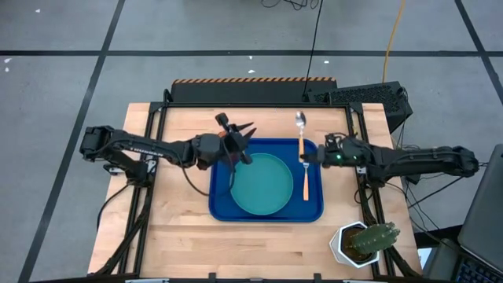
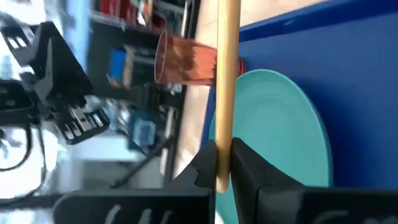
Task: Pick and place plate/cup/fork/spoon on tray
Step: Put the orange spoon on the blue tray to the right of the yellow fork
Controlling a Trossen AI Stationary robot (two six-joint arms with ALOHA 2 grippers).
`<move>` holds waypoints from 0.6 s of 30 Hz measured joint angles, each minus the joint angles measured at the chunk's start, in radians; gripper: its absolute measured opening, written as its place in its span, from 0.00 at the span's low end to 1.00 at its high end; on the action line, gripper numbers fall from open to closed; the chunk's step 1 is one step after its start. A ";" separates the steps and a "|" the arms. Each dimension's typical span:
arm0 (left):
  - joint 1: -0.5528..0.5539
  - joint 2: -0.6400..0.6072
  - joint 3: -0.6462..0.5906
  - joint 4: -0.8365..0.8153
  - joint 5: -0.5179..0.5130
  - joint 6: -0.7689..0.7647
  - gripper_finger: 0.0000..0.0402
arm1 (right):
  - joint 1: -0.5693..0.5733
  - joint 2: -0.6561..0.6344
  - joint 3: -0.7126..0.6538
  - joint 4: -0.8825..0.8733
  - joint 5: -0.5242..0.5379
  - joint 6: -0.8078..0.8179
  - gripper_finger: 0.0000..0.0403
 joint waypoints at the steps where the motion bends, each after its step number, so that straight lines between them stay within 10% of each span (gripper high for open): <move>1: 0.011 0.000 0.000 -0.001 0.000 -0.009 0.24 | 0.024 -0.020 -0.037 0.032 0.035 0.037 0.02; 18: 0.094 -0.028 0.000 -0.022 0.021 -0.064 0.24 | 0.502 0.048 -0.164 0.181 0.464 0.252 0.02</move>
